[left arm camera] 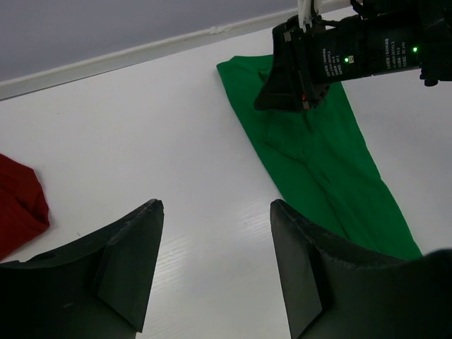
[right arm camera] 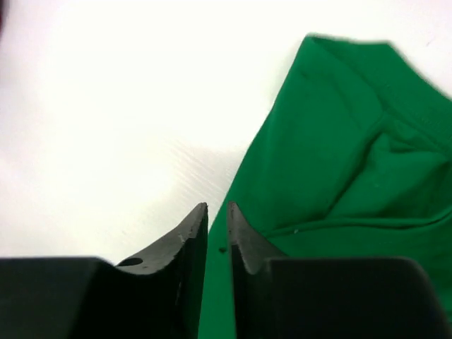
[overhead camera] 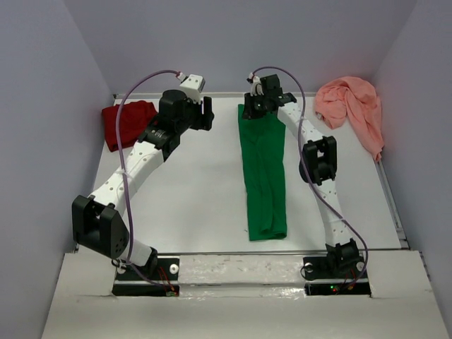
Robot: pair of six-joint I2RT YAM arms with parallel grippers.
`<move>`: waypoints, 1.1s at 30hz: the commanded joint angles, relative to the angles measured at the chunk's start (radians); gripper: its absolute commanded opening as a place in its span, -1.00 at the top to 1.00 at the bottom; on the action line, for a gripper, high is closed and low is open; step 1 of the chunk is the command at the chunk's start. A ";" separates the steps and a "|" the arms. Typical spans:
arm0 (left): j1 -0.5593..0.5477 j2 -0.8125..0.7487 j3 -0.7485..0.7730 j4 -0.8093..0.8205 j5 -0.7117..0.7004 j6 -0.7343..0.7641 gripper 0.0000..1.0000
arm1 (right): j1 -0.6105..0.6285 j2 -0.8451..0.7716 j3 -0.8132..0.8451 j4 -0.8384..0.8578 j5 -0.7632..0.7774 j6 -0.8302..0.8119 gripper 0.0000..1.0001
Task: Fold and stack the t-shirts
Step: Rotate the tshirt 90 degrees
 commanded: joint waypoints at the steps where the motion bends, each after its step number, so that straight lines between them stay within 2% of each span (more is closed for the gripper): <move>1: 0.003 -0.018 -0.010 0.052 0.061 -0.018 -0.43 | -0.014 -0.200 -0.174 0.027 -0.003 -0.044 0.11; 3: 0.005 -0.015 -0.014 0.047 0.064 -0.024 -0.44 | -0.014 -0.303 -0.291 0.025 -0.010 -0.052 0.01; 4: 0.003 -0.015 -0.018 0.046 0.066 -0.021 -0.44 | -0.014 -0.357 -0.405 0.024 -0.020 -0.060 0.01; 7: 0.003 -0.015 -0.030 0.033 0.075 -0.001 -0.44 | -0.014 -0.559 -0.591 -0.034 -0.008 -0.072 0.01; 10: 0.006 -0.014 -0.043 -0.011 0.084 0.027 -0.44 | -0.014 -0.742 -0.719 -0.096 -0.013 -0.090 0.03; 12: 0.006 -0.029 -0.059 -0.033 0.078 0.036 -0.44 | -0.014 -0.814 -0.826 -0.140 -0.032 -0.092 0.07; 15: 0.014 -0.040 -0.086 -0.069 0.093 0.080 -0.44 | -0.014 -0.911 -0.925 -0.220 -0.118 -0.158 0.28; 17: 0.015 -0.040 -0.092 -0.092 0.099 0.096 -0.44 | -0.014 -0.922 -0.964 -0.290 -0.140 -0.179 0.38; 20: 0.038 -0.032 -0.106 -0.126 0.142 0.107 -0.44 | -0.014 -0.911 -1.023 -0.387 -0.177 -0.224 0.40; 26: 0.090 0.042 -0.118 -0.151 0.247 0.102 -0.44 | -0.014 -0.879 -1.159 -0.467 -0.218 -0.256 0.34; 28: 0.104 0.071 -0.107 -0.169 0.279 0.108 -0.44 | -0.014 -0.878 -1.185 -0.501 -0.217 -0.281 0.27; 33: 0.107 0.082 -0.104 -0.169 0.277 0.116 -0.44 | -0.014 -0.920 -1.201 -0.530 -0.247 -0.299 0.21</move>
